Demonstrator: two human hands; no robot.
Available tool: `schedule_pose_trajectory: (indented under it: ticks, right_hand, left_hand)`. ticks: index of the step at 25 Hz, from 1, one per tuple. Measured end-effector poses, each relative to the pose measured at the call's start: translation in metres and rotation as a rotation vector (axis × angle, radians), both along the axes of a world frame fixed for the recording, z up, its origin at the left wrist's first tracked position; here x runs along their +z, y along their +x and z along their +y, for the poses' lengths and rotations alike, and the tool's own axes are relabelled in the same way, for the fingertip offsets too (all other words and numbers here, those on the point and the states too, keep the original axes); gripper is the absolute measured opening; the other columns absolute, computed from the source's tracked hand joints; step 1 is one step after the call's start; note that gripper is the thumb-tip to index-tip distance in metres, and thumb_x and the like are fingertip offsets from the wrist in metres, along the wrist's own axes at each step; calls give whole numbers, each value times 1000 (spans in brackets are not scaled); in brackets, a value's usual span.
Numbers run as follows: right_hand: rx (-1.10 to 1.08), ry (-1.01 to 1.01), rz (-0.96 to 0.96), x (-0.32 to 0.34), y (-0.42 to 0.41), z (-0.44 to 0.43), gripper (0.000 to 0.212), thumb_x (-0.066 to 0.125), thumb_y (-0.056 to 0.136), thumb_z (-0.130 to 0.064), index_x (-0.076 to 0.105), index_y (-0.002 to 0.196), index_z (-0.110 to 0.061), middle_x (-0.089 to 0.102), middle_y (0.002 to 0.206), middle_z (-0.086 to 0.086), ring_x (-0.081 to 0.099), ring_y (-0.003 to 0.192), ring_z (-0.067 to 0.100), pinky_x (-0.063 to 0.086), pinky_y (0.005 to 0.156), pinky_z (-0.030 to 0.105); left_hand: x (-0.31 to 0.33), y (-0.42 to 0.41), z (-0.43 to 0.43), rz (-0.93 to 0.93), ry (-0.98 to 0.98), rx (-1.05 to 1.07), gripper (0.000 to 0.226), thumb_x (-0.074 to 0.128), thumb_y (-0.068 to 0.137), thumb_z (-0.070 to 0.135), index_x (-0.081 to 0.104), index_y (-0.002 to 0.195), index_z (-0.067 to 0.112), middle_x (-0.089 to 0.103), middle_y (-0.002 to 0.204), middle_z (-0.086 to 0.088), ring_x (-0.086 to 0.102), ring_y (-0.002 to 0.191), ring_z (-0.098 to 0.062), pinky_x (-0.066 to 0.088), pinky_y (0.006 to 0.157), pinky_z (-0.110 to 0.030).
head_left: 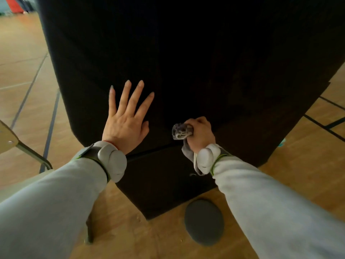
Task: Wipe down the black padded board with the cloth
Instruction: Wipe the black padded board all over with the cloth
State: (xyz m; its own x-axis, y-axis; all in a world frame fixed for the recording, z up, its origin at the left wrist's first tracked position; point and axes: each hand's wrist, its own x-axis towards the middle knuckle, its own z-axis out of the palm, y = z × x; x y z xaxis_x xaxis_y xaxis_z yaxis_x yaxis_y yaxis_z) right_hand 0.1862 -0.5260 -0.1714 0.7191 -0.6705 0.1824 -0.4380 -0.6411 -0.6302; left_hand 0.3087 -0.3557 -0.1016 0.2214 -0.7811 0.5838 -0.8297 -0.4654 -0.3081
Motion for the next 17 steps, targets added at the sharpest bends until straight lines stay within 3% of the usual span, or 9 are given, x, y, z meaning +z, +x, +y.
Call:
schedule_pose_trajectory:
  ticks: [2,5,8,17]
  right_hand:
    - [-13,-12,-190,25,-6,-4,38,53,77,1,59,112,-13,43,122,10,43,114,27,42,92,36]
    - [-38,11,-439,69,-10,-9,33,58,79,3,58,109,-9,43,122,9,48,109,22,37,83,11]
    - [-27,22,-591,117,-15,-14,34,60,79,6,57,110,-6,43,120,10,50,106,20,35,76,2]
    - [62,-30,-700,216,-33,-19,31,61,78,4,59,106,-7,45,115,7,51,95,12,37,76,0]
  left_hand:
    - [18,-4,5,-1,-33,12,76,62,80,21,25,146,15,15,154,-15,7,141,-36,-8,112,-54]
    - [49,-6,6,10,-77,57,76,61,80,21,24,146,15,15,154,-17,7,142,-38,-6,111,-56]
    - [78,-13,4,38,-99,103,78,61,81,23,21,148,16,13,155,-16,6,142,-37,-6,112,-55]
    - [155,-35,2,79,-168,124,82,63,81,19,17,149,18,11,155,-15,6,143,-34,-2,114,-54]
